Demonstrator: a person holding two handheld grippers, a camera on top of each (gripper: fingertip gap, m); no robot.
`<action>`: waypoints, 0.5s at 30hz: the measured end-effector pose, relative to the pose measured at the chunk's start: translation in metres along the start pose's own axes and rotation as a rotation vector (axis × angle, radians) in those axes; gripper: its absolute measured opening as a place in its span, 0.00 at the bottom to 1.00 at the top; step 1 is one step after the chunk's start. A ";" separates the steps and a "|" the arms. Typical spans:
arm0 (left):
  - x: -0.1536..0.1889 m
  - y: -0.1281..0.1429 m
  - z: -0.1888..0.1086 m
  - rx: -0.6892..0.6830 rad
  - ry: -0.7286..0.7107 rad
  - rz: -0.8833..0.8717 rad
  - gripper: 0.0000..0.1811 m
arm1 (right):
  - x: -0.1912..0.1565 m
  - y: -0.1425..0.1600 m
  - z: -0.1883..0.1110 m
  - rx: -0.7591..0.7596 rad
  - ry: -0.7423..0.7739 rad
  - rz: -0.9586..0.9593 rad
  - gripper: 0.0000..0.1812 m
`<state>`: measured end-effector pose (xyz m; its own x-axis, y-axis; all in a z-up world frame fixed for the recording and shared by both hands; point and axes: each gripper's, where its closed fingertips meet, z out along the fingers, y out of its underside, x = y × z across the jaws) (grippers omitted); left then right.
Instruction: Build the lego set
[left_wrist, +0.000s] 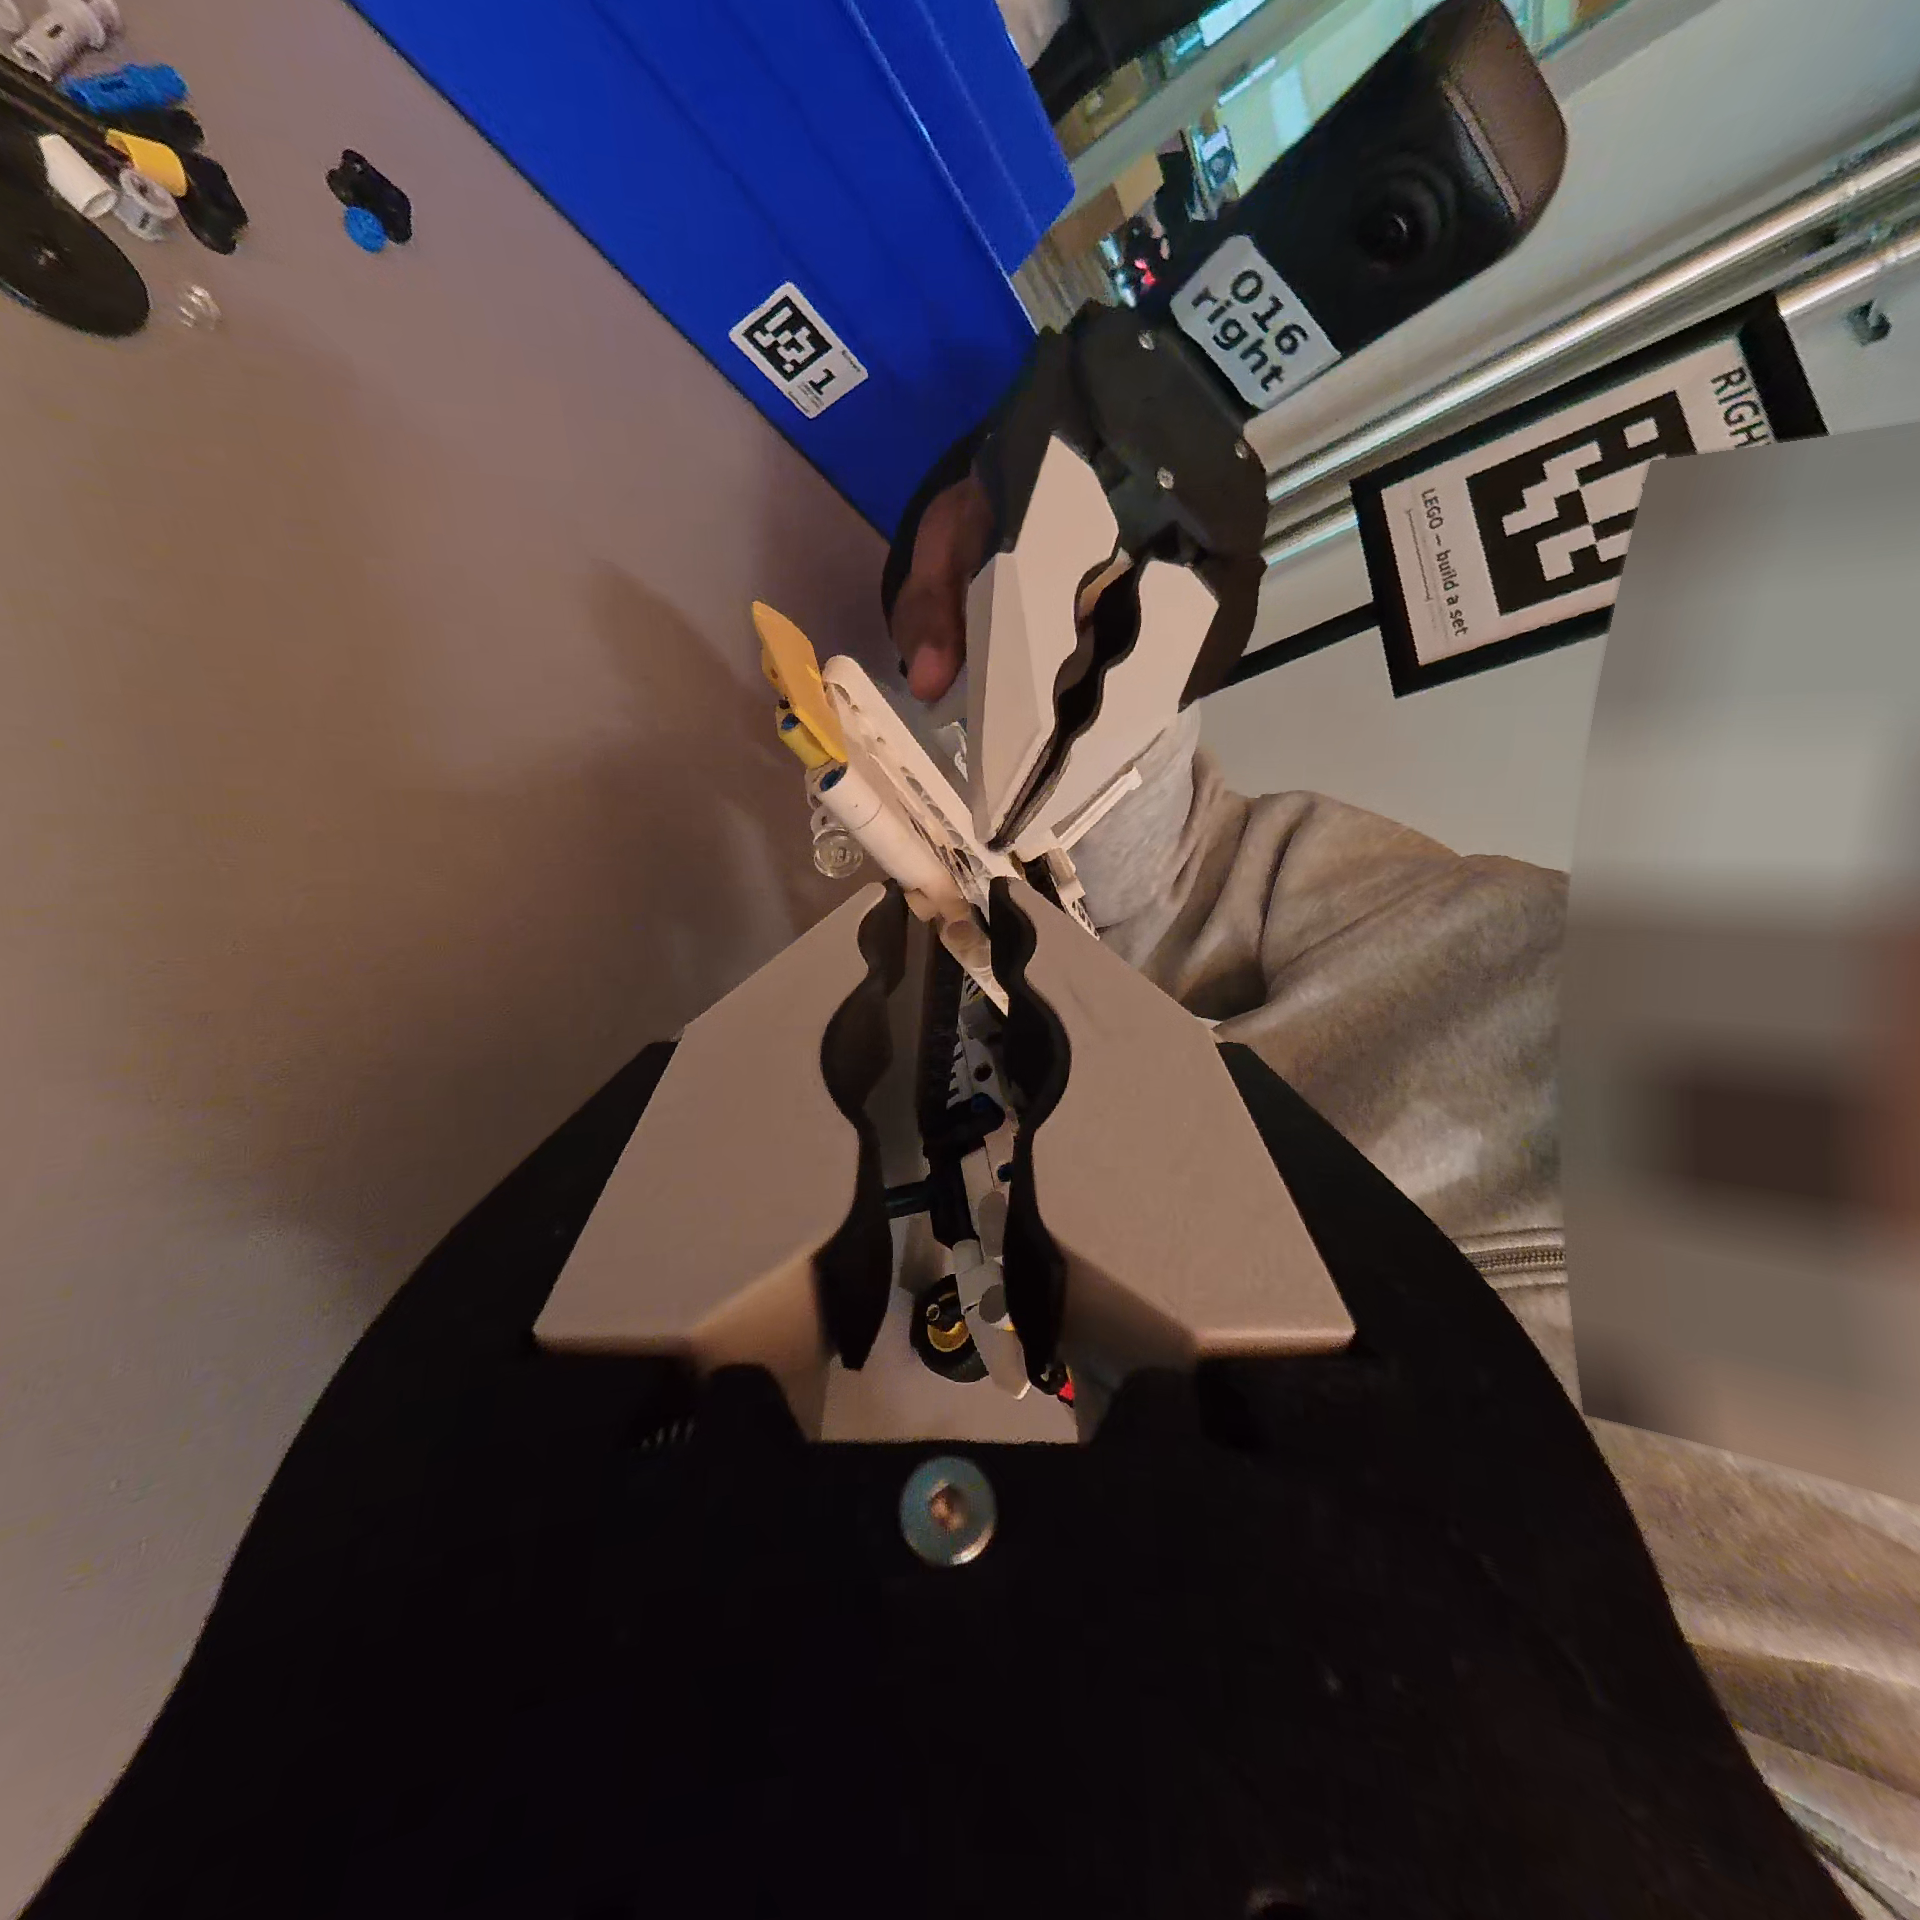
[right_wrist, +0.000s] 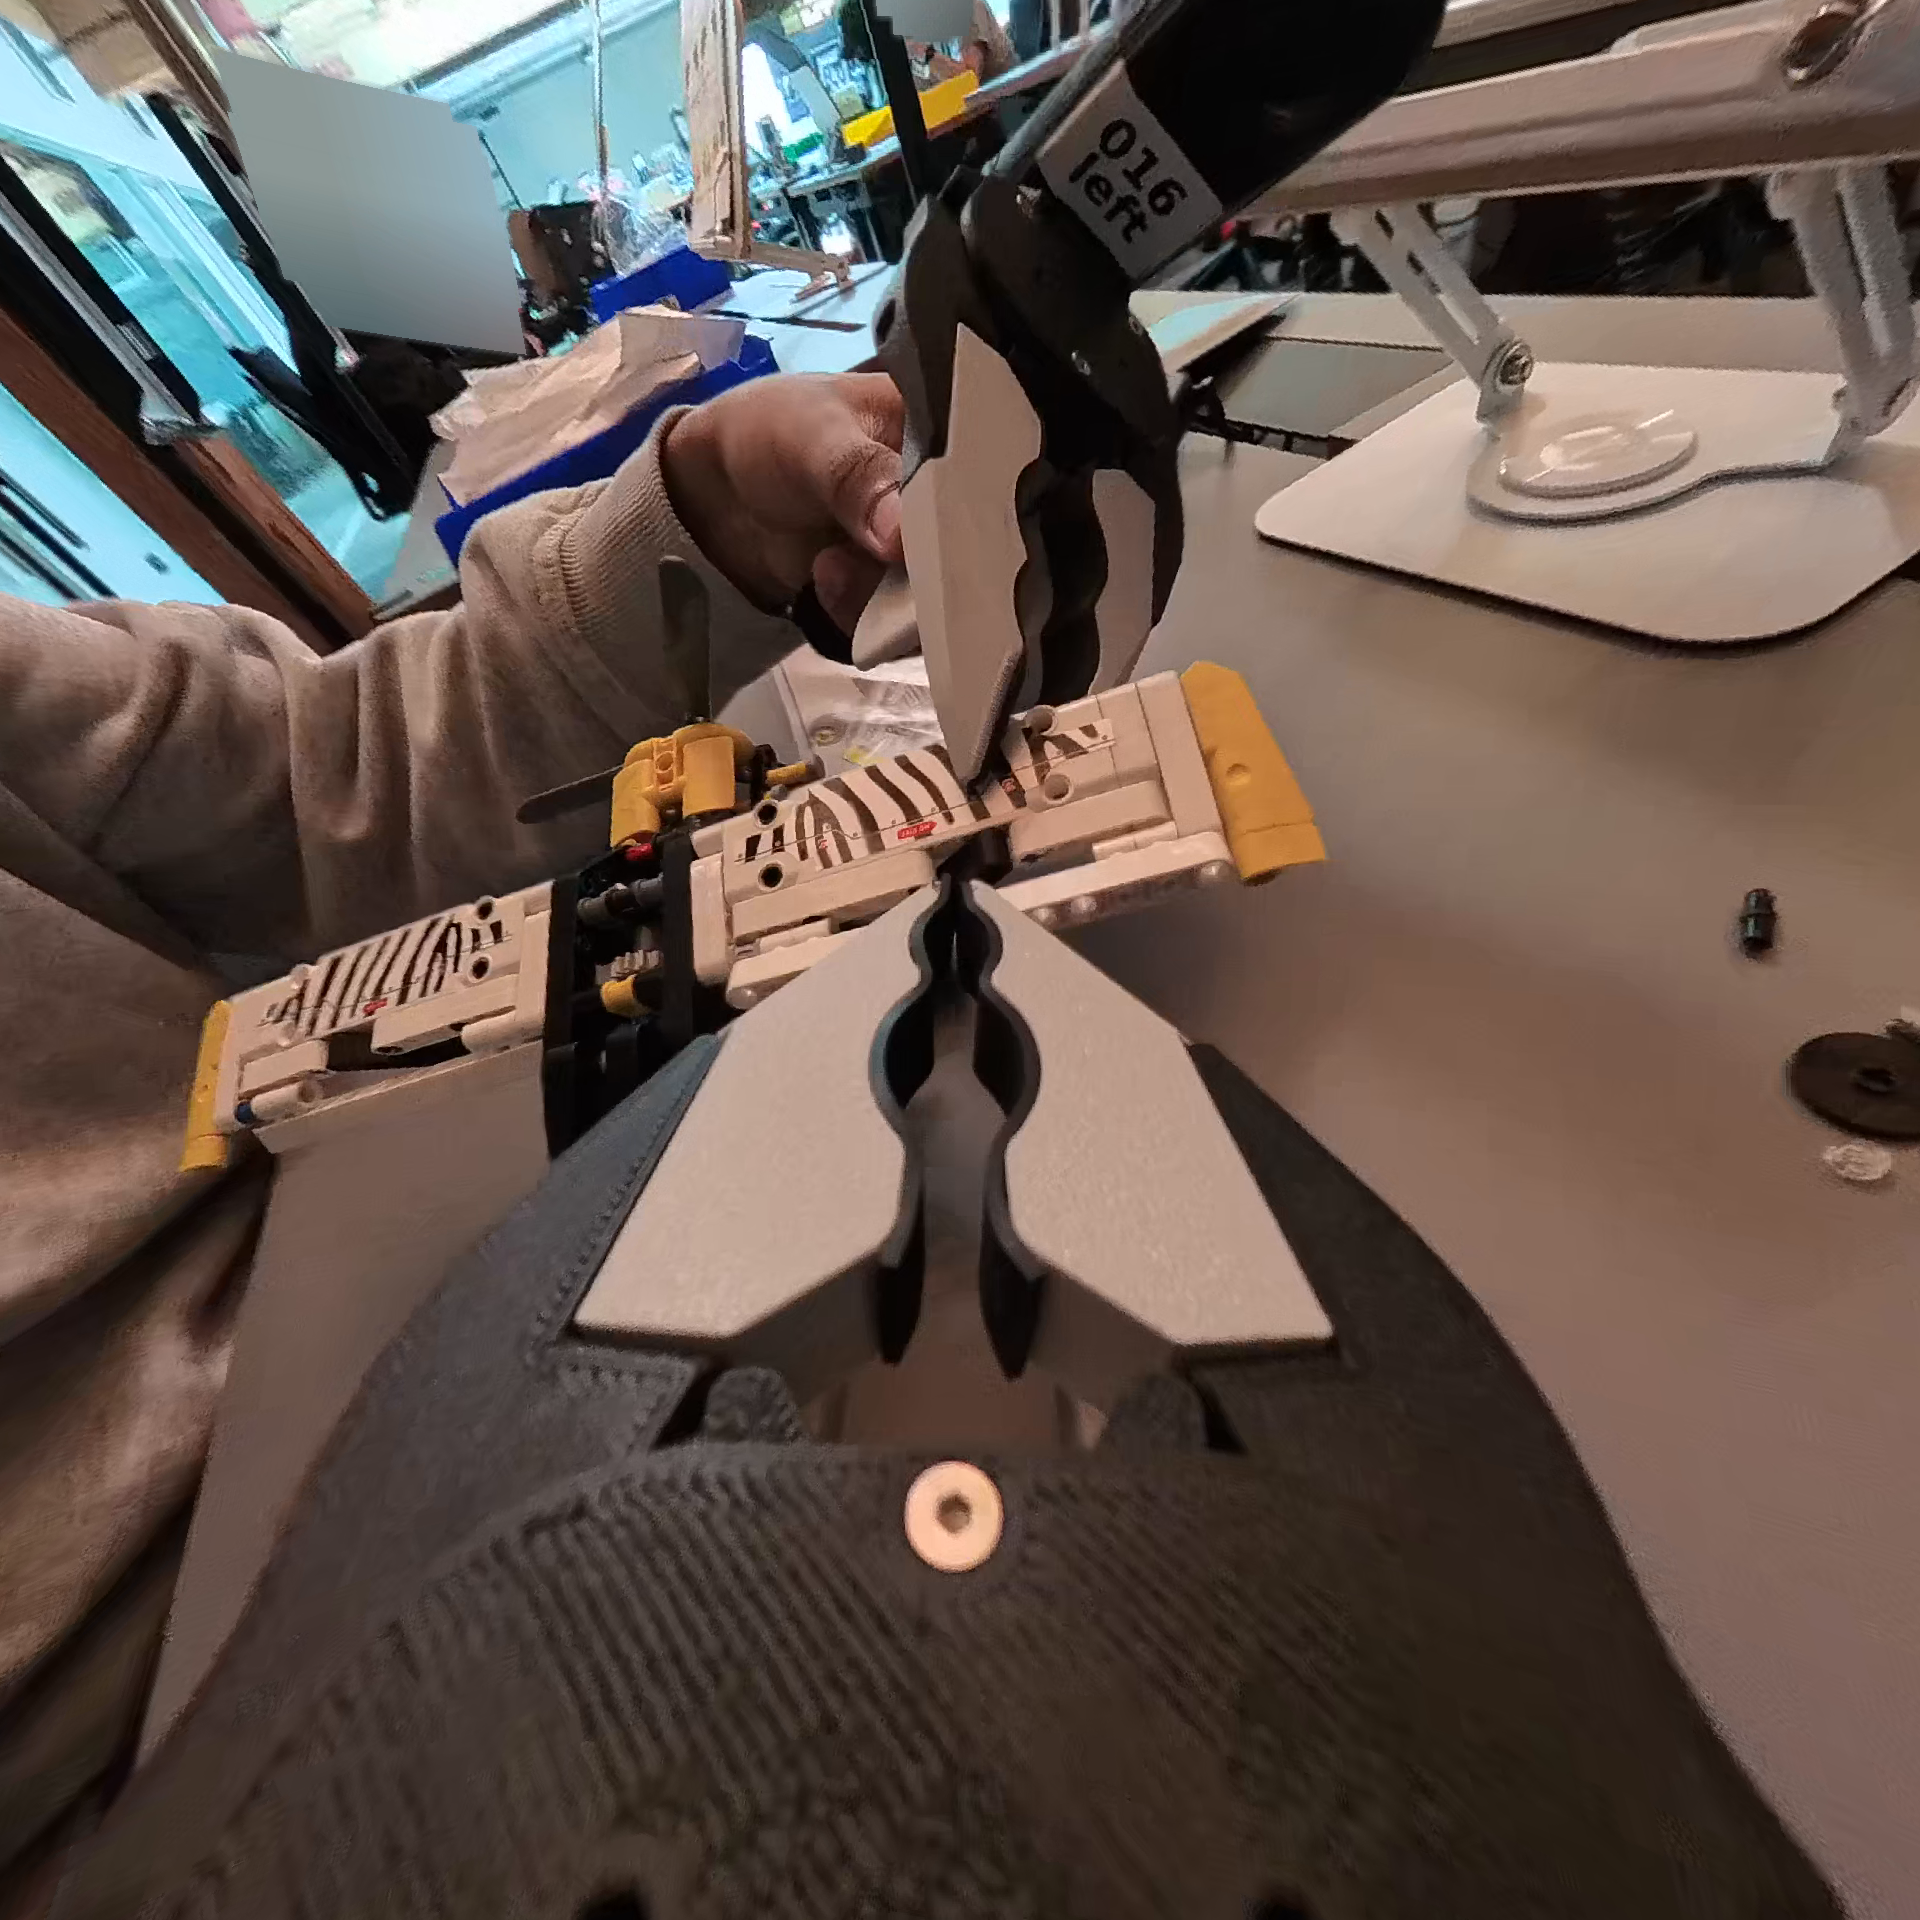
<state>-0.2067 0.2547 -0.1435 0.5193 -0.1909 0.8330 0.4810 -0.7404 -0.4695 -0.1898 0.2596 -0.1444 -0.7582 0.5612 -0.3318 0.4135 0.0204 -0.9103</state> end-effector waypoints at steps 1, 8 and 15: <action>0.000 0.000 0.000 0.000 -0.001 0.000 0.06 | 0.000 0.000 0.000 0.002 -0.010 0.017 0.00; -0.002 0.000 0.000 0.000 0.002 -0.002 0.06 | 0.002 0.005 0.000 -0.025 -0.008 0.046 0.00; -0.002 -0.003 -0.008 0.008 -0.062 0.025 0.06 | 0.012 0.022 0.008 -0.159 0.105 -0.018 0.00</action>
<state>-0.2146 0.2514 -0.1411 0.5738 -0.1686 0.8015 0.4731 -0.7306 -0.4924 -0.1935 0.2597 -0.1706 -0.7127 0.6429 -0.2807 0.4811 0.1568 -0.8625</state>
